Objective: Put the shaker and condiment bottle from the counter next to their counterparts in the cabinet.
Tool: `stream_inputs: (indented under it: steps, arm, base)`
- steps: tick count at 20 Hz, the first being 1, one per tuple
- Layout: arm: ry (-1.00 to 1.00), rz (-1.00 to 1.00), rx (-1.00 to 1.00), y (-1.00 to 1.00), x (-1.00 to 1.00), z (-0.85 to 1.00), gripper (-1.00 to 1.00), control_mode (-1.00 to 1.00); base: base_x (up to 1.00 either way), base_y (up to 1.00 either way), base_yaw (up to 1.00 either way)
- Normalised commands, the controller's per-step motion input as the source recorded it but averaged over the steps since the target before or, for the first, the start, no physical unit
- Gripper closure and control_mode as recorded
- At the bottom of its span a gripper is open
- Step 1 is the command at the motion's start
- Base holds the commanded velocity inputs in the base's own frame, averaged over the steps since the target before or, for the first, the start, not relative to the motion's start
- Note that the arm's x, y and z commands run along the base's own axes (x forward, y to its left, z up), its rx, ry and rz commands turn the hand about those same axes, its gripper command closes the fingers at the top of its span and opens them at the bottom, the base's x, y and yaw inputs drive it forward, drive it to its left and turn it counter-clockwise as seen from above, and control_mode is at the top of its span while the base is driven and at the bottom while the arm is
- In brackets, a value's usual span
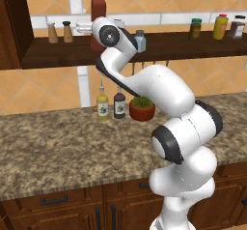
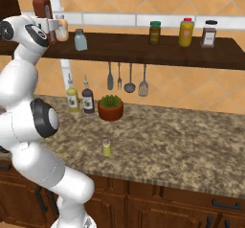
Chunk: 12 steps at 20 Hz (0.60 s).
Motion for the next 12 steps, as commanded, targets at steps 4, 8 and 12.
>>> stream_inputs:
  steps: [4, 8, 12]
  arm:
    - [0.0, 0.0, 0.0, 0.13, 0.33, -0.12, 1.0, -1.0]
    - [0.0, 0.0, 0.0, 0.12, 0.33, -0.13, 1.0, -1.0]
    - [0.0, 0.0, 0.0, 0.07, 0.29, -0.16, 1.0, -1.0]
  base:
    - [0.0, 0.0, 0.0]
    - [0.0, 0.0, 0.0]
    - [0.0, 0.0, 0.0]
